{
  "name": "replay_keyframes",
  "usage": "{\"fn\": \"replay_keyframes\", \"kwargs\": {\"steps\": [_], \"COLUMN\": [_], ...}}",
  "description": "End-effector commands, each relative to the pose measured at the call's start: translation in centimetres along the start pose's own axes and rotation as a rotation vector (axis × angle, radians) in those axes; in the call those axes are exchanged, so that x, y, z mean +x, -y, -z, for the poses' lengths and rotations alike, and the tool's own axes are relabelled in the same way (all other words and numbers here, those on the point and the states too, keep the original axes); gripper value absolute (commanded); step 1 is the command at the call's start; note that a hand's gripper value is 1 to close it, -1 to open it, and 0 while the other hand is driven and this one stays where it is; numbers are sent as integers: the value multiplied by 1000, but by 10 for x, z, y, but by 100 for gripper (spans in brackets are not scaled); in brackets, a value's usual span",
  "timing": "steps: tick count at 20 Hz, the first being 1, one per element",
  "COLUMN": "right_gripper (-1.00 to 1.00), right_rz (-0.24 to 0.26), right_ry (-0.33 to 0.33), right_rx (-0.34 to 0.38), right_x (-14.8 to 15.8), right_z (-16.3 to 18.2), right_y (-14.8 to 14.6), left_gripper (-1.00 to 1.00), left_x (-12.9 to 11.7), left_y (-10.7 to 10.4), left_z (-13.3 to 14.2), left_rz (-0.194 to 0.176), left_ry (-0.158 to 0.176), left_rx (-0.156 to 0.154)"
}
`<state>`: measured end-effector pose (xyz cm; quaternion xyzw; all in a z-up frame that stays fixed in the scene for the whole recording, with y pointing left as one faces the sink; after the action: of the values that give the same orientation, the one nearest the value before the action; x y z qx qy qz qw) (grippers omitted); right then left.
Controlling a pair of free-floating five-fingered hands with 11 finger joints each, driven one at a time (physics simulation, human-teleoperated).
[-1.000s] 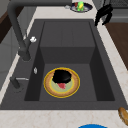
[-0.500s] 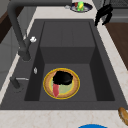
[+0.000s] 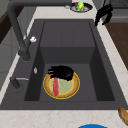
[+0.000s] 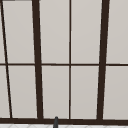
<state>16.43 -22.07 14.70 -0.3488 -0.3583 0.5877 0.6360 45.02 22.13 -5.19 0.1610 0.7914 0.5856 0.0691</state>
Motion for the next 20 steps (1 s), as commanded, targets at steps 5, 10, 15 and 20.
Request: {"fn": "replay_keyframes", "kwargs": {"steps": [5,10,15,20], "right_gripper": [0,0,0,0], "right_rz": [0,0,0,0], "right_ry": [0,0,0,0], "right_rx": [0,0,0,0], "right_x": [0,0,0,0], "right_z": [0,0,0,0], "right_y": [0,0,0,0], "left_gripper": [-100,-100,-100,-100], "left_x": [12,22,36,43], "left_y": [-43,-67,-87,-87], "left_z": [0,-3,3,-14], "left_rz": [-11,-11,13,-15], "left_ry": [3,-42,-40,2], "left_rx": [-4,-21,-50,-1]}}
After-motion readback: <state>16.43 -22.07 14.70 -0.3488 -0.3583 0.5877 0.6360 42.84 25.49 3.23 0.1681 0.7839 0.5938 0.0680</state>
